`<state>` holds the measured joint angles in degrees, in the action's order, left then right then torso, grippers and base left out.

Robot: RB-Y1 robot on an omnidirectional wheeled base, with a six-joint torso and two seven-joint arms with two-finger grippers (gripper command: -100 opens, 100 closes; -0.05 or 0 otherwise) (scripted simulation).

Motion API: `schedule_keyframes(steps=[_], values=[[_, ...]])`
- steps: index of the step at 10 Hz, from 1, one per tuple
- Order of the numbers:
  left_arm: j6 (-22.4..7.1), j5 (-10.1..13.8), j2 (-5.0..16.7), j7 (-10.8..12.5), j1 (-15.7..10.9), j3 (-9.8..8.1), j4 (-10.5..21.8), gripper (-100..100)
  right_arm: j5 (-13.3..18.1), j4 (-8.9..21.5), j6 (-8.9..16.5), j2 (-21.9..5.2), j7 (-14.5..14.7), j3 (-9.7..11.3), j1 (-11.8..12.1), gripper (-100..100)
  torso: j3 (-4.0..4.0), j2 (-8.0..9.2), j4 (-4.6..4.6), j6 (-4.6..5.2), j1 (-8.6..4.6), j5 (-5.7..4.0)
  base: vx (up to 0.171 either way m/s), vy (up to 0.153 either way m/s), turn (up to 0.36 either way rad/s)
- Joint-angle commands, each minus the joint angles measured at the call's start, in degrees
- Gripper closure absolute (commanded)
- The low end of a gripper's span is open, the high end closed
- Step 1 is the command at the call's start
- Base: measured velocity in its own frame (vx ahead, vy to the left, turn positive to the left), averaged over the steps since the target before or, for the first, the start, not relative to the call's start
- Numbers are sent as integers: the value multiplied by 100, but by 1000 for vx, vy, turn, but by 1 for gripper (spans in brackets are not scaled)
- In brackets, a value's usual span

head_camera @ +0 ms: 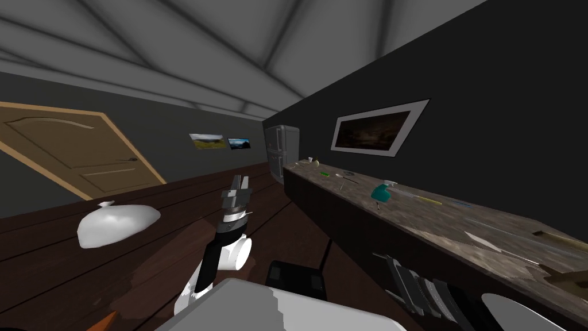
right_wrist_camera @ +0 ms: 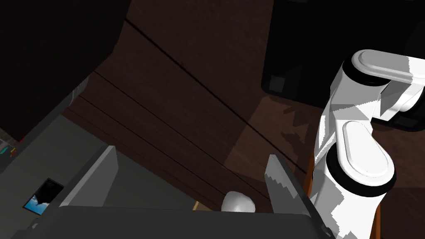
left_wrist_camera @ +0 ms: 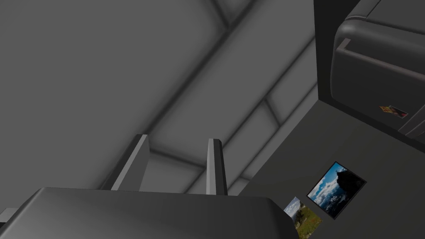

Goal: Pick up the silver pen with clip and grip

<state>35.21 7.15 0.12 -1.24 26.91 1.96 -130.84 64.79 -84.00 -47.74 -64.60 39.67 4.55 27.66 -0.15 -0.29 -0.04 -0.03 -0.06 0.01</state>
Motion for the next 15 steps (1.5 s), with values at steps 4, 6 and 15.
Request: schedule_keyframes(steps=[4,6,15], values=[[0,0,1,0,0,0,0,0,509,271,-329,-634,554,-102,-8,-100,-7,-13,-3,0,-17,-3,80,-42,134],[0,0,1,0,0,-1,0,0,859,479,-569,-1018,915,-162,-36,-100,-9,-15,-3,-1,-26,-6,114,-99,192],[0,0,2,0,2,-3,0,0,1675,940,-1230,-1823,2159,-272,-95,-100,-30,-50,-13,2,-90,-24,146,-208,191]])
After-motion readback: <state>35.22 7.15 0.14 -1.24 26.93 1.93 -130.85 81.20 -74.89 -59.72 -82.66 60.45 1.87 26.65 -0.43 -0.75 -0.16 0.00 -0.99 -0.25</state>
